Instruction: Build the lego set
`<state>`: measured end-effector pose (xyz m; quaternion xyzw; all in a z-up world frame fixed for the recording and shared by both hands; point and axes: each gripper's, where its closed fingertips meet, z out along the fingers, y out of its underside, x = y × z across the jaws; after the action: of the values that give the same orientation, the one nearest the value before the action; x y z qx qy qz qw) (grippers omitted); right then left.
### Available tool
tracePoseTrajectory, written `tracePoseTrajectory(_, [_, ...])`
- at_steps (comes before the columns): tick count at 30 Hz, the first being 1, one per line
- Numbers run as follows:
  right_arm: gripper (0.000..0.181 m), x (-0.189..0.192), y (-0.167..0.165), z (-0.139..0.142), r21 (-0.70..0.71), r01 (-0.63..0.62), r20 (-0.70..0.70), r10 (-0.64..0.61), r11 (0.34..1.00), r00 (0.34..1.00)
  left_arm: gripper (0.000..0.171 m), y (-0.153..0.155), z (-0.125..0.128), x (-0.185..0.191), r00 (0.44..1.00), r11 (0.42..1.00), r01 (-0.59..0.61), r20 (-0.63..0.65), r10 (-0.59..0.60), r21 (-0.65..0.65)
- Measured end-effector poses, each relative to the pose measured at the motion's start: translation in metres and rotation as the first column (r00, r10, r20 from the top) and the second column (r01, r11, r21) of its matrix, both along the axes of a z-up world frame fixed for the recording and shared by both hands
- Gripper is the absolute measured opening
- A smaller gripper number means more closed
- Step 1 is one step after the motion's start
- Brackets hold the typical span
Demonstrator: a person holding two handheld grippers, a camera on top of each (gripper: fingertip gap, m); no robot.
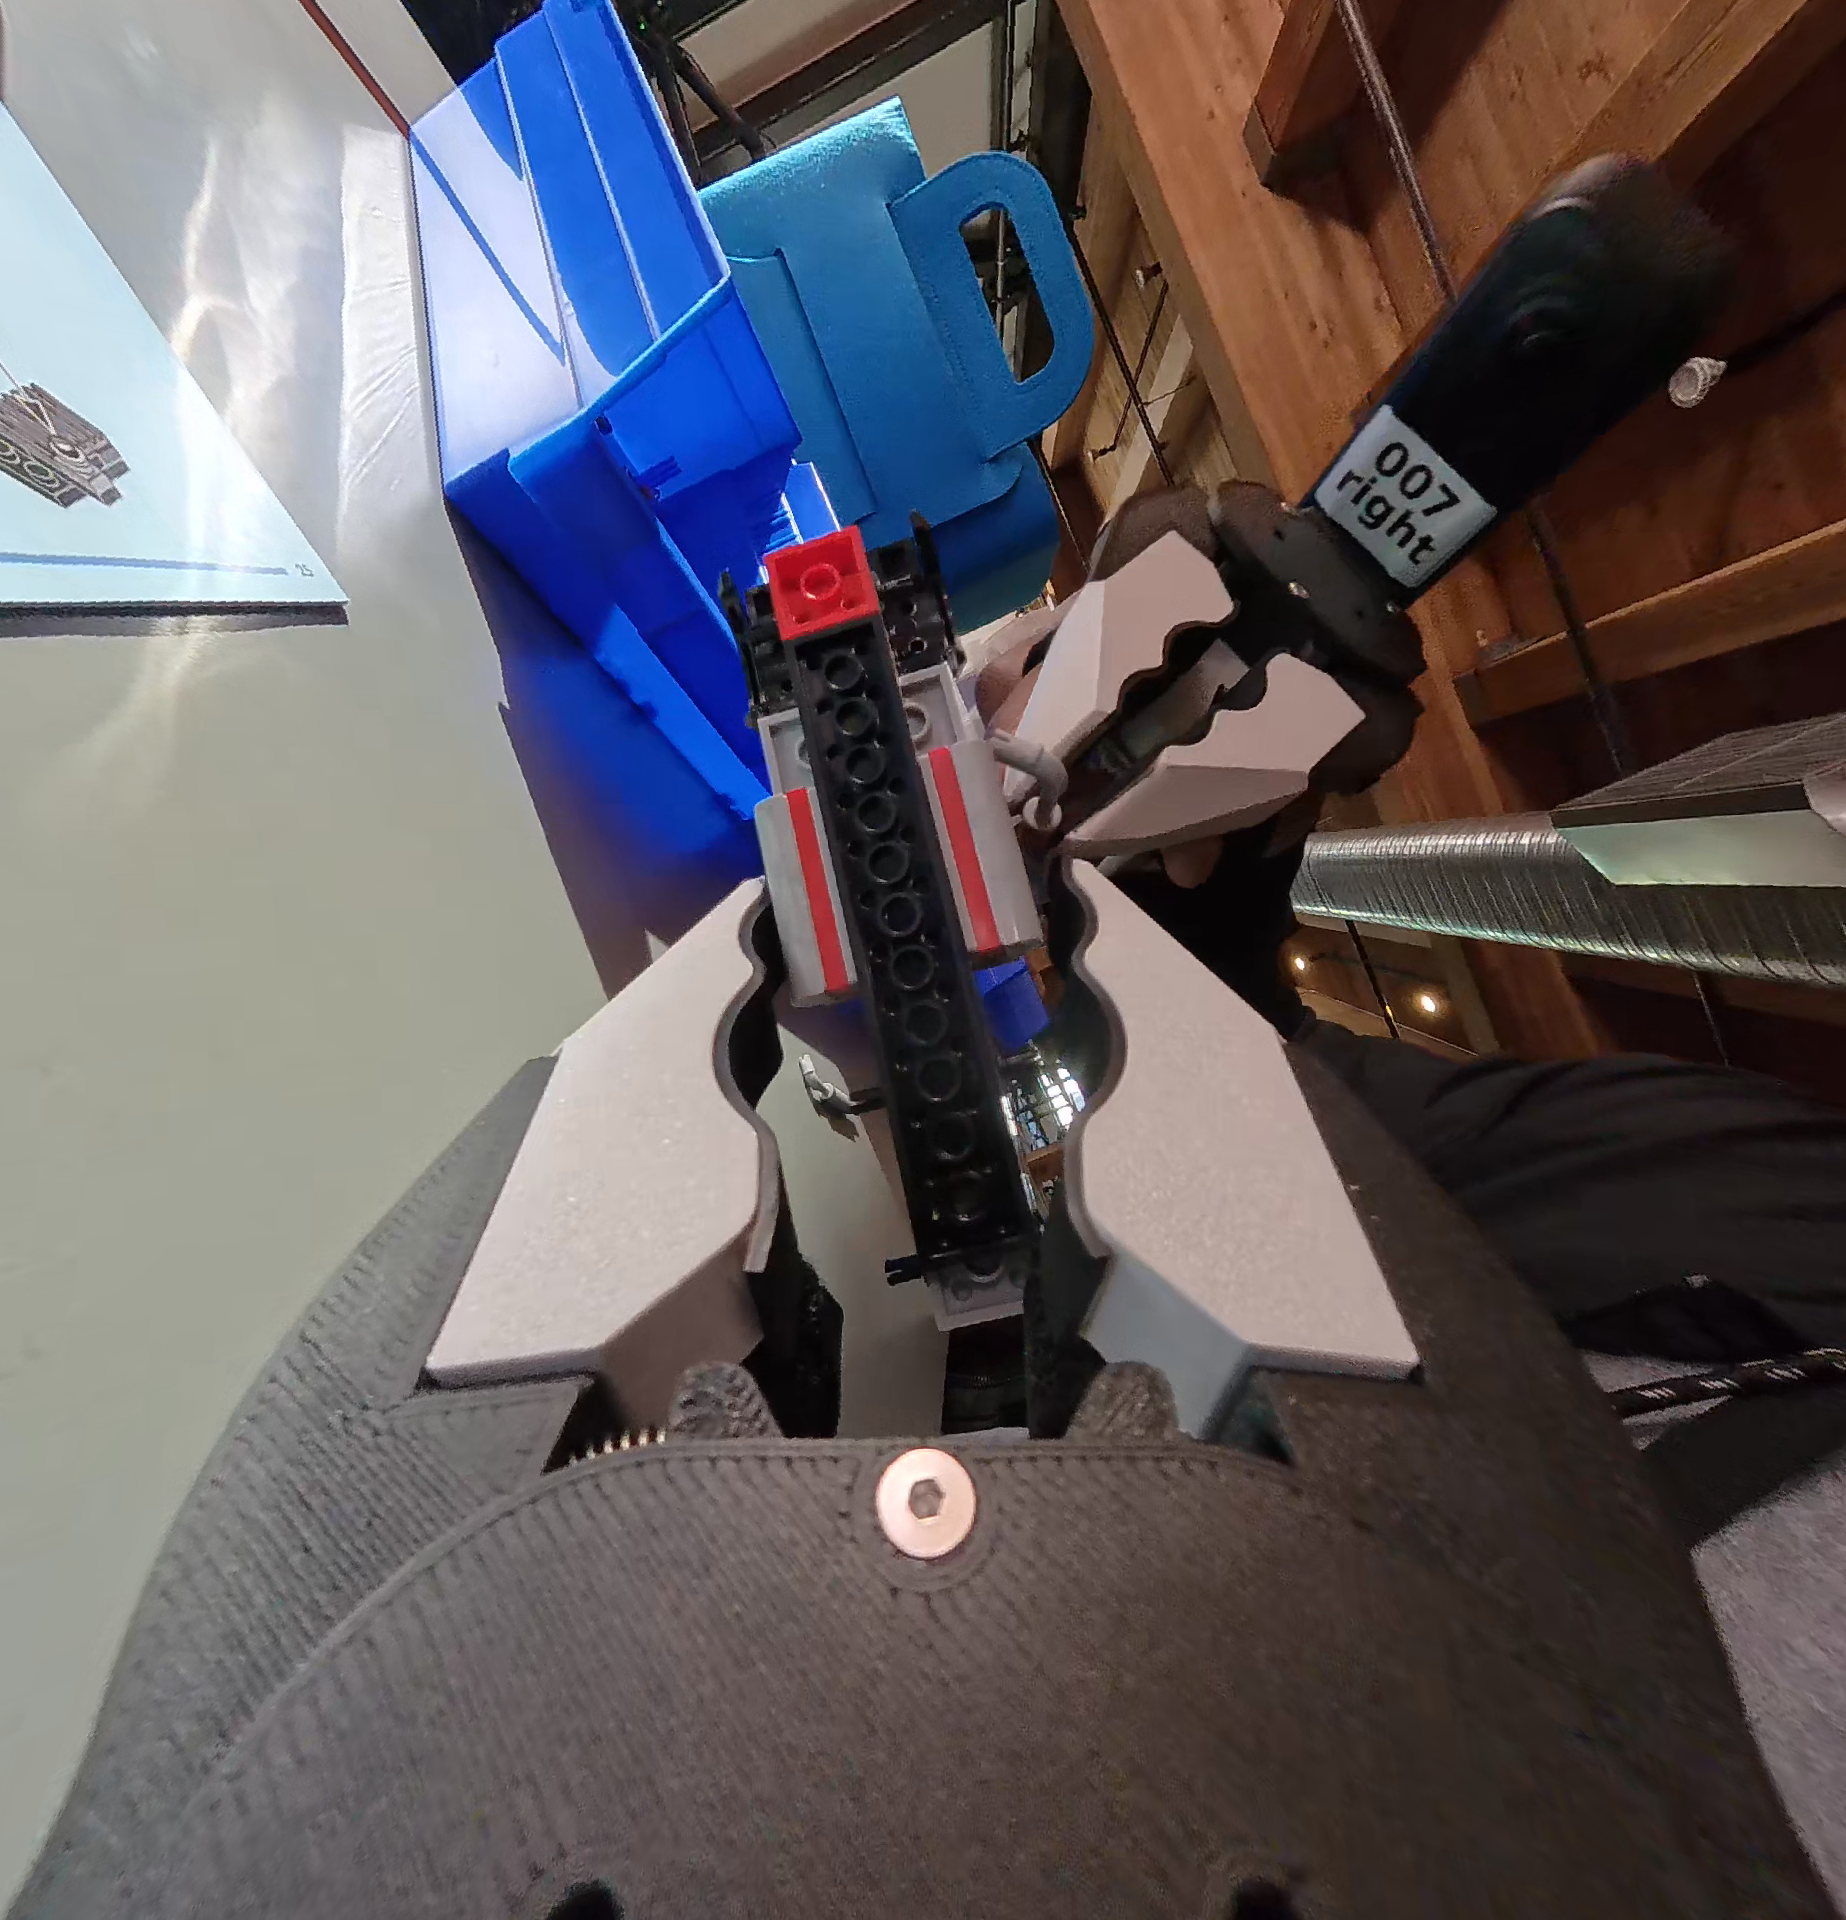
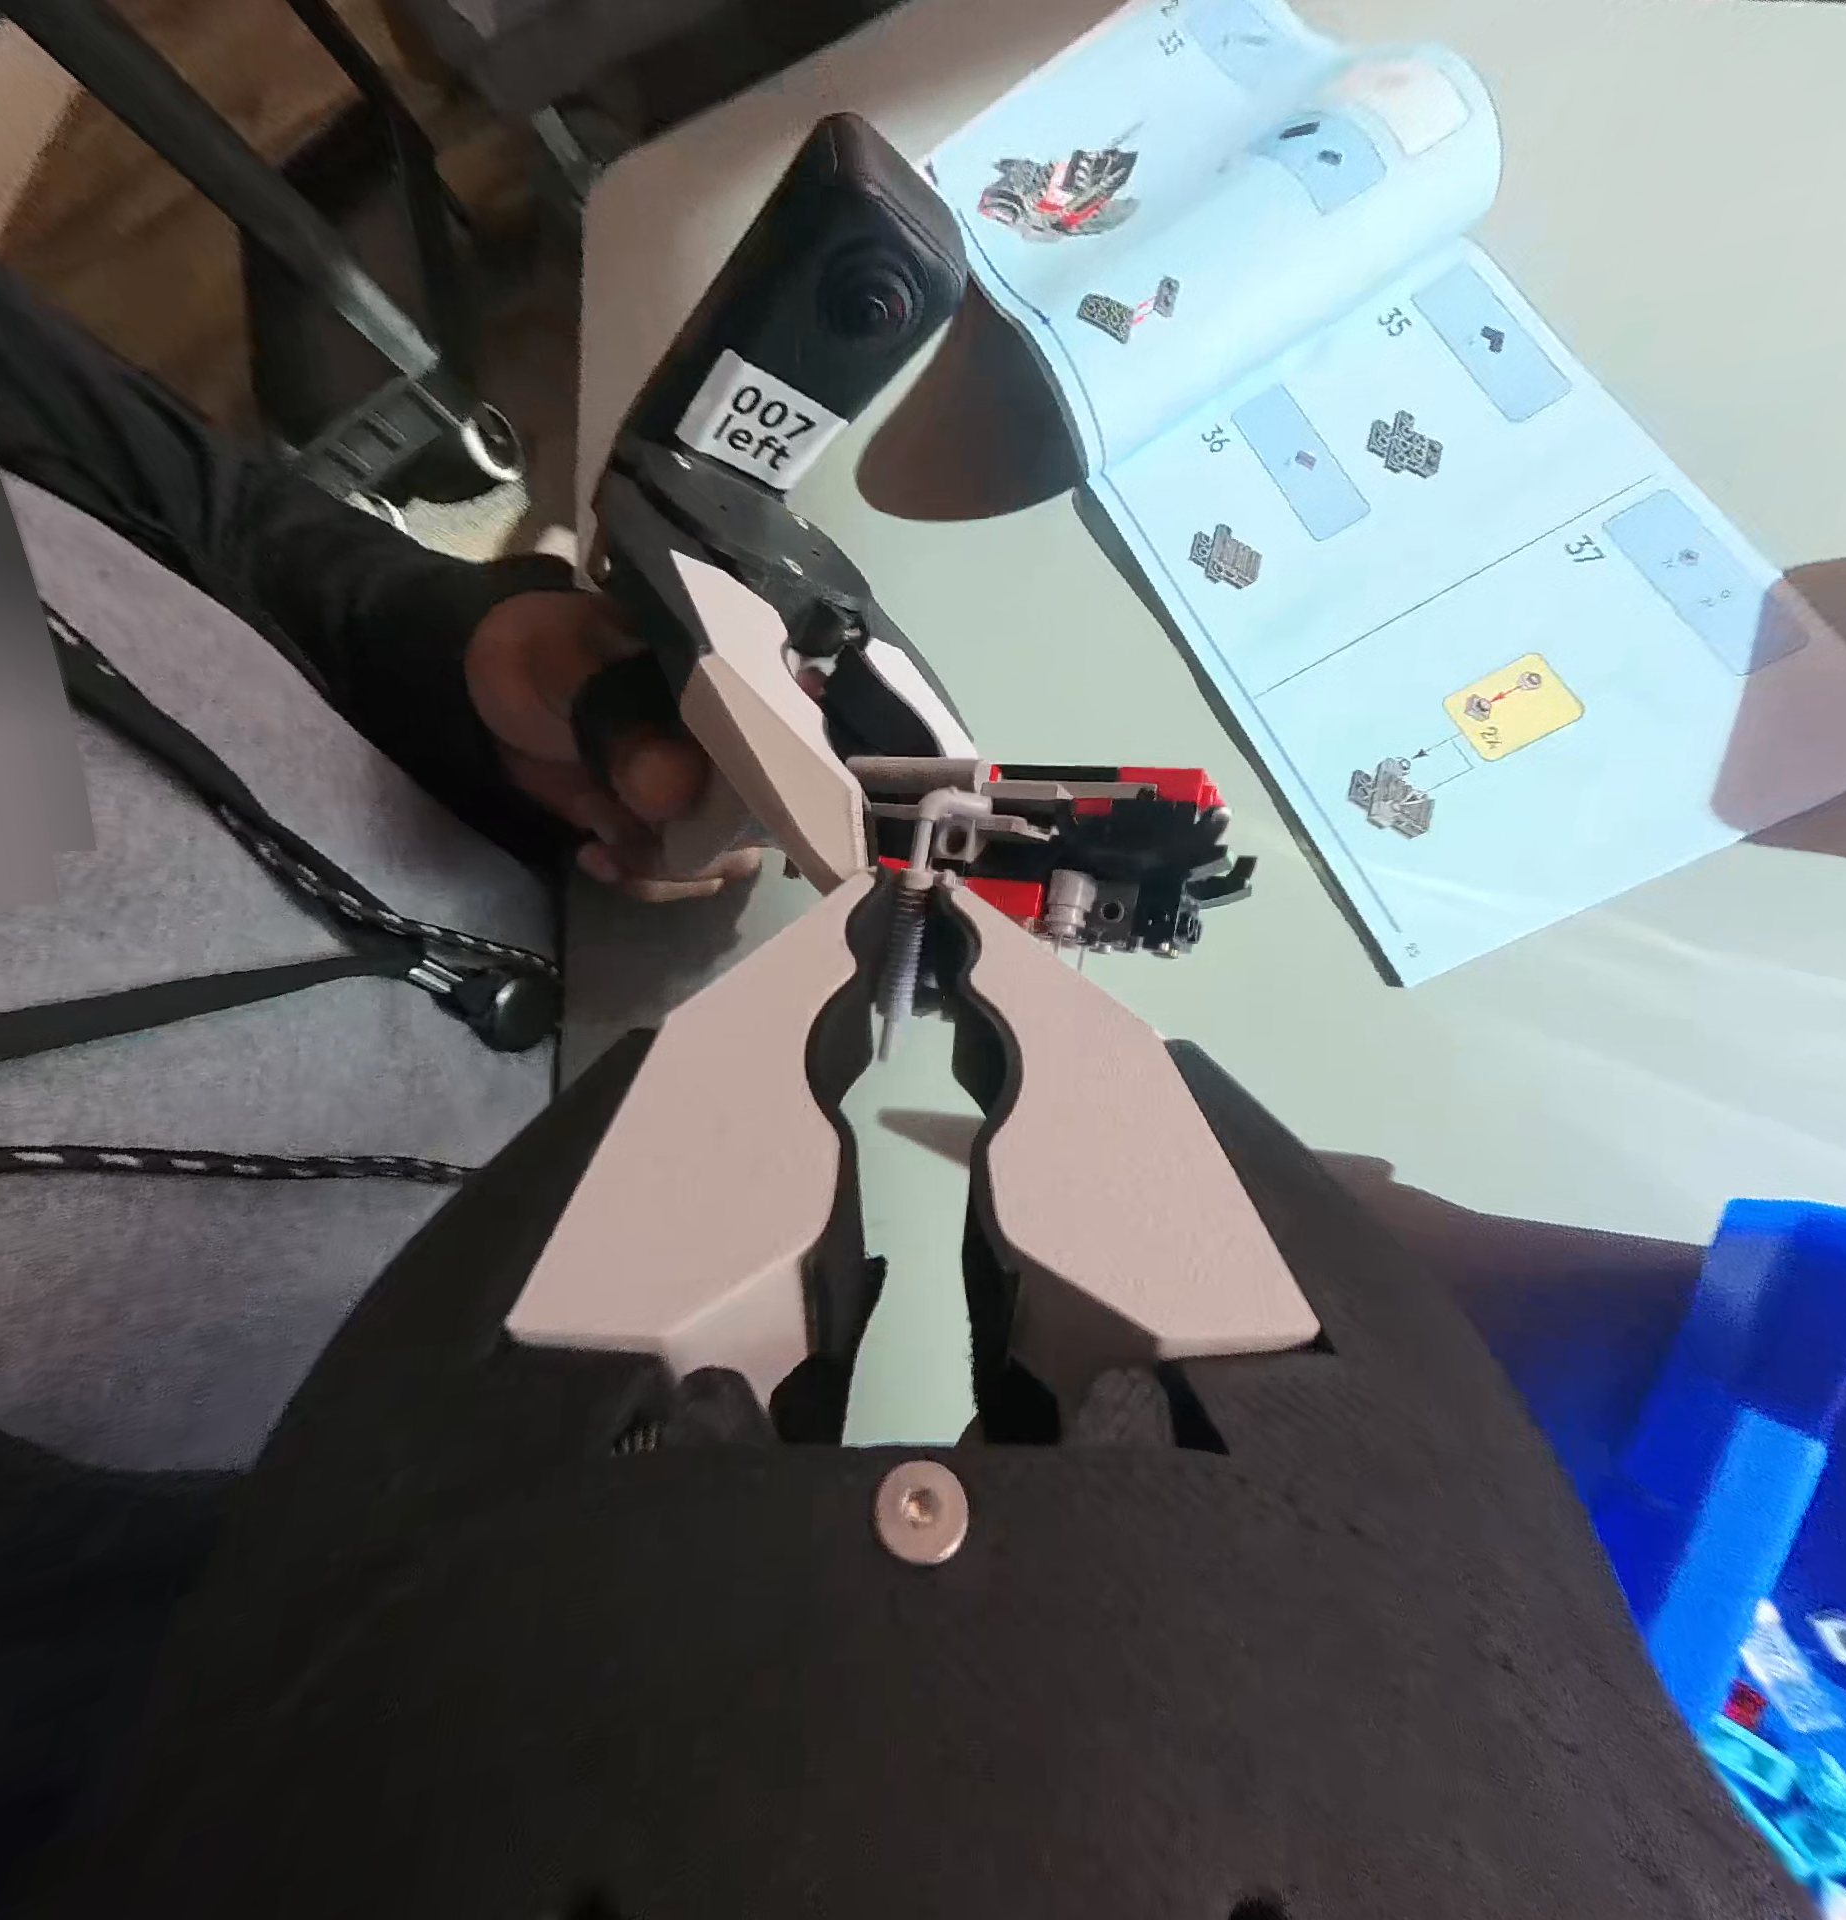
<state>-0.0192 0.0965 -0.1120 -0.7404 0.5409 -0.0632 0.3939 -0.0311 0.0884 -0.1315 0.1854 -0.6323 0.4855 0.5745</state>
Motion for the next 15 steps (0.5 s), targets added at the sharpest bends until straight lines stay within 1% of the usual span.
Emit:
tracePoseTrajectory(4, [0.008, 0.0026, -0.0005, -0.0011, -0.113, -0.016, 0.022, 0.019, 0.993, 1.0, 0.052, 0.001, 0.0001, 0.0005, 1.0, 1.0, 0.003, -0.025, -0.003, 0.003])
tracePoseTrajectory(9, [0.008, 0.0061, -0.0014, -0.0019, -0.214, -0.027, 0.064, 0.041, 0.976, 0.997, 0.052, 0.0021, 0.001, 0.0028, 0.998, 1.0, -0.001, -0.061, 0.001, 0.003])
tracePoseTrajectory(15, [0.012, 0.0102, -0.0029, -0.0019, -0.368, -0.049, 0.127, 0.103, 0.928, 0.986, 0.051, 0.0034, 0.0007, 0.003, 0.995, 1.0, 0.006, -0.102, -0.005, 0.008])
